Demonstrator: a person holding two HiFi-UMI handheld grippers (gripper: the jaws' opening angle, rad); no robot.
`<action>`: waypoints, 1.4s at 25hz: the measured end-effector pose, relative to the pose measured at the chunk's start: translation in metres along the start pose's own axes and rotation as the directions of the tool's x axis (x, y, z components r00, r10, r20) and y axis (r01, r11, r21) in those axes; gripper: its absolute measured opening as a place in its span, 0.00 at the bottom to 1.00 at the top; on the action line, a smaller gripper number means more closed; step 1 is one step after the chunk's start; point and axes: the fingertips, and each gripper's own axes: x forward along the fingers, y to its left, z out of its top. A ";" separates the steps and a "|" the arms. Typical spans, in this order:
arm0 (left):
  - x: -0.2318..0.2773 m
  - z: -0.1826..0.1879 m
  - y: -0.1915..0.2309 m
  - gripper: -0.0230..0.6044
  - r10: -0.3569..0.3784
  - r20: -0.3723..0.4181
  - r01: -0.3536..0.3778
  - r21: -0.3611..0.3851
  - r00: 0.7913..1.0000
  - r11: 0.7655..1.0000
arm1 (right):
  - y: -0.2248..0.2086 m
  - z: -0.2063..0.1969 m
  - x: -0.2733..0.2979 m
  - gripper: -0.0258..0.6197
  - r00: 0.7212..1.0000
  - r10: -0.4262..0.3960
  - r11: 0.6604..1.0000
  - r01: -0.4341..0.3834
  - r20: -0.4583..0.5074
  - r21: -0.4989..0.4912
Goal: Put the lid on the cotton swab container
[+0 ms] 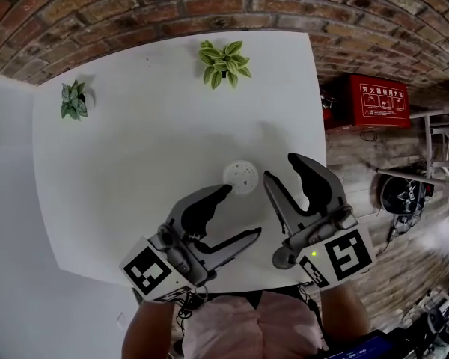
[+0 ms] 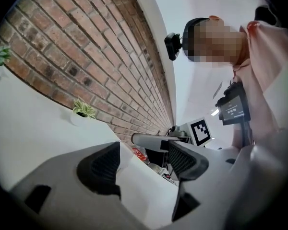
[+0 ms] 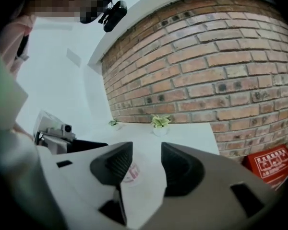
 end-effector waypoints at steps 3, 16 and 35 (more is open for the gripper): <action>0.000 -0.001 -0.001 0.55 -0.001 -0.015 0.000 -0.031 1.000 1.000 | 0.006 0.001 0.007 0.34 0.999 0.036 0.999 -0.036 -0.008 -0.035; 0.002 -0.004 -0.005 0.56 -0.008 -0.031 0.006 -0.057 1.000 0.998 | 0.012 -0.010 0.013 0.33 0.998 0.059 0.996 -0.061 -0.034 -0.072; -0.065 0.175 -0.069 0.03 0.499 0.346 -0.600 0.319 0.795 0.734 | 0.045 0.122 -0.087 0.05 0.967 -0.026 0.986 0.067 0.252 -0.154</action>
